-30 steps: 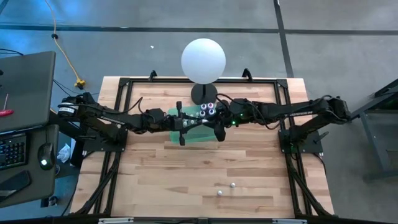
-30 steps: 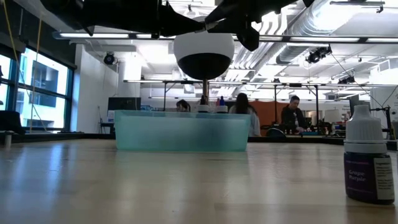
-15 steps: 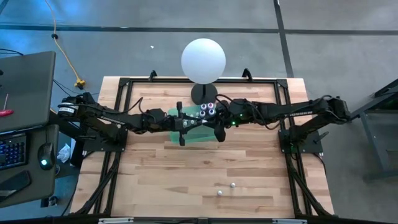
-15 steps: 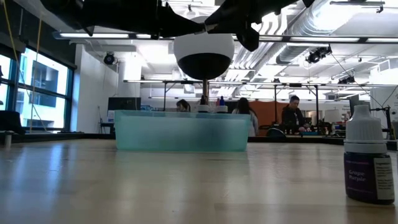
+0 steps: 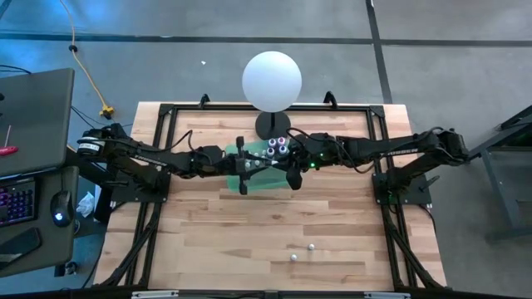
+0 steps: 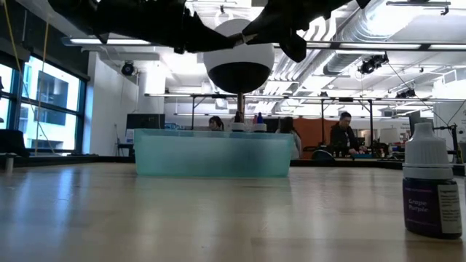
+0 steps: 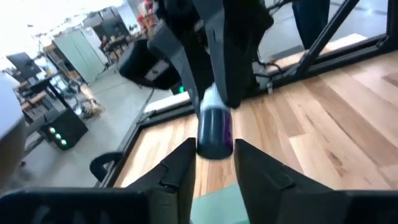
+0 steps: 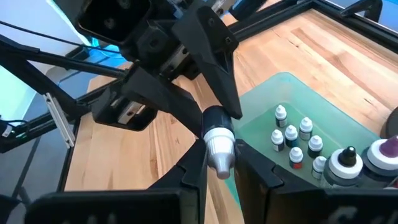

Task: Pick & Place food coloring
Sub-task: Put the small purple food coloring bottle into the green bin

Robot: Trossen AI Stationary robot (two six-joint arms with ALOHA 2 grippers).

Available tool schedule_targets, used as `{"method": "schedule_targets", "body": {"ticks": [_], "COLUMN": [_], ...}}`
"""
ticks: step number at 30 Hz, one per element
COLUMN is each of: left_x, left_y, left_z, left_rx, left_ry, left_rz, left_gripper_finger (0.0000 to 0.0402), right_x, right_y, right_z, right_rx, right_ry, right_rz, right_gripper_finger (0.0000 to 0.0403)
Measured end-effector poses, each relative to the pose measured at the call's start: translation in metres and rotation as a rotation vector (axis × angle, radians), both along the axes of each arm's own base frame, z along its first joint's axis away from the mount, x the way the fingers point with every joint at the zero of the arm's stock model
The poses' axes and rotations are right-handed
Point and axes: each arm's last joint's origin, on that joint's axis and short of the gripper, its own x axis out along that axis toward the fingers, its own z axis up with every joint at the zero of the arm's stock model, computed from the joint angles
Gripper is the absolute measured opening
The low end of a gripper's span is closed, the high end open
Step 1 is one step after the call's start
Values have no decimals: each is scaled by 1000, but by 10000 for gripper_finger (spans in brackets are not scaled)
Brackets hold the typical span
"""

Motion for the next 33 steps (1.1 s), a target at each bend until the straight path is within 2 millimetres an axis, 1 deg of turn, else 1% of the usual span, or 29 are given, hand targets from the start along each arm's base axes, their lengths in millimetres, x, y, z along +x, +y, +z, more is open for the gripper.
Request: {"method": "schedule_targets", "body": {"ticks": [4, 7, 10, 13, 17, 20, 22, 25, 27, 30, 33], "left_x": [0, 0, -7, -22, -51, -71, -81, -94, -98, -100, -100], "left_y": [0, 0, 2, 5, 6, 7, 7, 7, 8, 8, 8], "left_z": [-1, -1, 7, 20, 38, 49, 53, 56, 56, 53, 49], "left_rx": [-31, -23, -18, -7, -29, -79, -118, -188, -215, -228, -244], "left_ry": [3, 7, -7, 12, 47, 49, 47, 53, 65, 97, 133], "left_rz": [2, 15, 69, 148, 167, 170, 175, 185, 190, 197, 206], "left_gripper_finger": [139, 160, 168, 170, 170, 170, 170, 170, 170, 170, 170], "right_x": [-1, -3, -6, -9, -8, 2, 13, 31, 40, 51, 63], "right_y": [0, -2, -3, -3, -4, -9, -13, -21, -27, -36, -41], "right_z": [-1, -5, -10, -12, -16, -25, -34, -46, -51, -57, -69], "right_rx": [-3, -27, -37, -37, -66, -100, -88, -45, -41, -77, -73], "right_ry": [11, 59, 127, 179, 261, 324, 377, 519, 650, 834, 932], "right_rz": [-7, -56, -81, -83, -99, -111, -96, -56, -52, -74, -73], "right_gripper_finger": [54, 53, 53, 53, 52, 52, 52, 52, 52, 52, 55]}}
